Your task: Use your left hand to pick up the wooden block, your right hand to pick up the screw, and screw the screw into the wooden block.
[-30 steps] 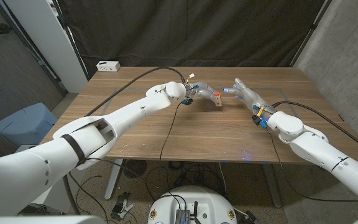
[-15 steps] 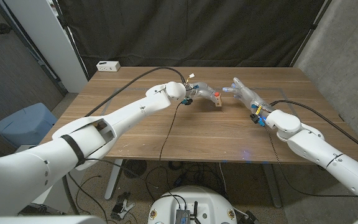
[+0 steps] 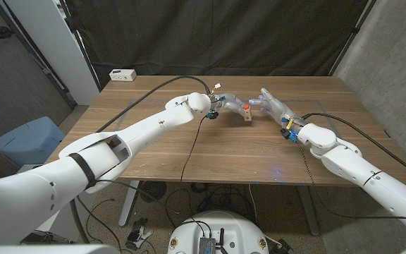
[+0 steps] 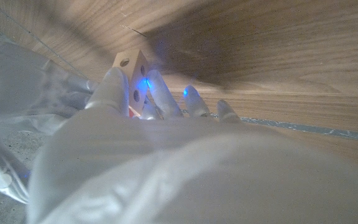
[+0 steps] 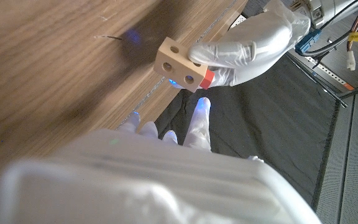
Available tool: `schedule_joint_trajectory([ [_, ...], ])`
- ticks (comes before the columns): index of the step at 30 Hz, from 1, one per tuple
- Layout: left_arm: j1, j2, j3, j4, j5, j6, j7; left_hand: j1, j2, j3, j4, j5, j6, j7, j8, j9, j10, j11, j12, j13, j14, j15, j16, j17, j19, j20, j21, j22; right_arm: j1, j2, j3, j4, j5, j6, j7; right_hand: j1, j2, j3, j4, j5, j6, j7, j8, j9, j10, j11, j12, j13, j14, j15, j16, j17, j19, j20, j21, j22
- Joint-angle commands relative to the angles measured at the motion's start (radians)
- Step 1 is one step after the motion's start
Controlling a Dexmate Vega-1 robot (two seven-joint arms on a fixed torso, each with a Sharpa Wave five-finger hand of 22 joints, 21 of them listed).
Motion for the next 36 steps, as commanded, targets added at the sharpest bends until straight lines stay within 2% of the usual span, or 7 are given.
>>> schedule_joint_trajectory([
  [1,0.000,0.000,0.000,-0.001,0.001,0.000,-0.002,0.000,0.009,0.003,0.002,0.005,0.029,0.016,0.009,0.002,0.005,0.000,-0.003,0.004,0.004,-0.048,0.003,0.003,0.005,0.002,0.003,0.004,0.018,0.009,-0.017,0.017,0.001,-0.003,0.027,0.005,0.018,-0.007,0.000,0.007,0.001,0.001,0.005,0.004,-0.044,0.003,-0.002,0.003,-0.153,0.004,-0.003,0.003,0.001,0.000,0.002,0.000],
  [23,0.001,-0.002,-0.002,0.010,-0.003,-0.004,0.000,0.000,0.008,0.003,0.002,0.005,0.029,0.019,0.009,0.002,0.006,0.000,-0.003,0.003,0.005,-0.047,0.004,0.002,0.005,0.002,0.003,0.004,-0.001,-0.011,-0.017,-0.021,0.002,-0.023,0.020,0.006,0.020,-0.010,0.000,0.009,0.004,0.001,0.008,0.004,-0.044,0.002,-0.001,0.003,-0.151,0.003,-0.002,0.002,0.002,-0.001,0.003,0.000],
  [36,0.001,-0.002,-0.003,0.017,-0.005,-0.009,0.000,-0.001,0.011,0.004,0.003,0.005,0.029,0.021,0.009,0.002,0.006,0.000,-0.003,0.004,0.004,-0.046,0.003,0.003,0.005,0.003,0.003,0.004,-0.033,-0.026,-0.003,-0.064,0.010,-0.044,-0.008,0.007,0.022,-0.011,0.000,0.010,0.006,-0.001,0.009,0.004,-0.042,0.002,0.000,0.003,-0.151,0.003,-0.002,0.002,0.003,-0.002,0.003,0.000],
])
